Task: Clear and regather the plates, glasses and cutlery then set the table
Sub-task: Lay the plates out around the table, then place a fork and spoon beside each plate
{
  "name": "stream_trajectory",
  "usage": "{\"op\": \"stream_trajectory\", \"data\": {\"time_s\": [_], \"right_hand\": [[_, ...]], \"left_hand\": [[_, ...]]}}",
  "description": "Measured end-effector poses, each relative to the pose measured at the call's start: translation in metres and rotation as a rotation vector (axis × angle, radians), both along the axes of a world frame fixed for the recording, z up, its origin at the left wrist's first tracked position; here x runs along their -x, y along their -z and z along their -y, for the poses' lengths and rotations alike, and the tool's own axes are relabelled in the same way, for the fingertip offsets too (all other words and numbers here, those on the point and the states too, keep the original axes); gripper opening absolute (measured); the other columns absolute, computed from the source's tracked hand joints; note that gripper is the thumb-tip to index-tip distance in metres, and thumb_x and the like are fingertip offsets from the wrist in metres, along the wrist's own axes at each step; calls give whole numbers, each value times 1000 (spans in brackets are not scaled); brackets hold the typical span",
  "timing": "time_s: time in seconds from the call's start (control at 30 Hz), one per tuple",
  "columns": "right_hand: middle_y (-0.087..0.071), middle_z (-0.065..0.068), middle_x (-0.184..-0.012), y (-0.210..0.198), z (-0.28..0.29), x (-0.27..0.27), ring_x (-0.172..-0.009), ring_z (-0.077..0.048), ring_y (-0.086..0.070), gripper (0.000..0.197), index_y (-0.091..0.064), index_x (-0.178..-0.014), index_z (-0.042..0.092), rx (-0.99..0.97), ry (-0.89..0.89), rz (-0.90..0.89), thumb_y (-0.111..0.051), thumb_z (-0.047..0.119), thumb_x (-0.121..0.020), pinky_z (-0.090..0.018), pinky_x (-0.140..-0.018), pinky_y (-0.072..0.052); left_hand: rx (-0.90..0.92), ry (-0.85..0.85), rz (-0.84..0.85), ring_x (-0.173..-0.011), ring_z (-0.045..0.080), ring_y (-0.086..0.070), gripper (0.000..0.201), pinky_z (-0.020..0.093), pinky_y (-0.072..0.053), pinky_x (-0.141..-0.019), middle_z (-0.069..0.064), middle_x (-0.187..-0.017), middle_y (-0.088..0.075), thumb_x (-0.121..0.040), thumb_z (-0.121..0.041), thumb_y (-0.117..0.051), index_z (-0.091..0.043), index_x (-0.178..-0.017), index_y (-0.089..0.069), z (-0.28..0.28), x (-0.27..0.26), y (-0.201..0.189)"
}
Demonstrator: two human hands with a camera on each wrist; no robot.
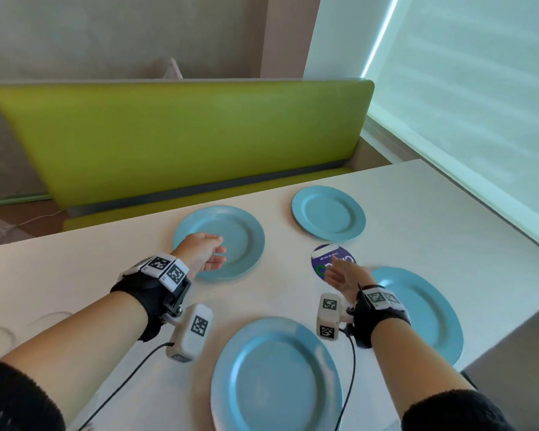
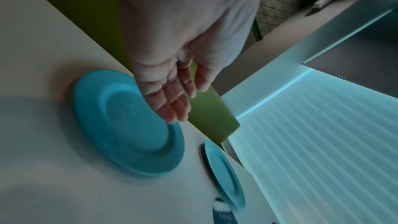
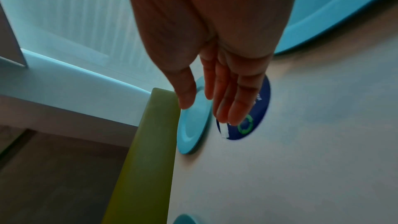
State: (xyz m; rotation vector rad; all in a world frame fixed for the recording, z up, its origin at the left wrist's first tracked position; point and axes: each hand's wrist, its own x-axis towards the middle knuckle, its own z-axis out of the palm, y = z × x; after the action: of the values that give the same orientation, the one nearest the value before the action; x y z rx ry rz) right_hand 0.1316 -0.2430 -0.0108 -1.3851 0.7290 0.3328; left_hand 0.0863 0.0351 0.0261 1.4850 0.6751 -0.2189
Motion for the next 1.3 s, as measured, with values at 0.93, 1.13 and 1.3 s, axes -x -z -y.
{"op": "stream_trajectory", "data": {"time_s": [0.93, 1.13, 1.3], "right_hand": [[-53, -8, -69, -19, -173, 292, -56, -18, -46, 20, -51, -73, 5, 209, -256, -66, -52, 5, -94, -27, -53, -40], [-53, -8, -70, -17, -187, 297, -57, -18, -47, 24, -49, -71, 5, 246, -292, -65, -53, 8, -94, -27, -53, -41], [-55, -6, -73, -16, -194, 302, -61, -16, -50, 25, -50, -71, 6, 270, -346, -75, -52, 11, -95, -26, -58, -44]], "left_hand": [[-1372, 1140, -292, -129, 27, -43, 57, 33, -37, -105, 13, -139, -44, -93, -40, -50, -1, -134, -43, -131, 335, 25], [-1318, 1086, -309, -133, 27, -38, 64, 33, -33, -109, 15, -143, -38, -94, -45, -44, 0, -139, -33, -135, 338, 40], [-1281, 1055, -308, -128, 26, -47, 62, 31, -39, -104, 12, -137, -46, -87, -37, -62, -4, -135, -39, -141, 327, 56]]}}
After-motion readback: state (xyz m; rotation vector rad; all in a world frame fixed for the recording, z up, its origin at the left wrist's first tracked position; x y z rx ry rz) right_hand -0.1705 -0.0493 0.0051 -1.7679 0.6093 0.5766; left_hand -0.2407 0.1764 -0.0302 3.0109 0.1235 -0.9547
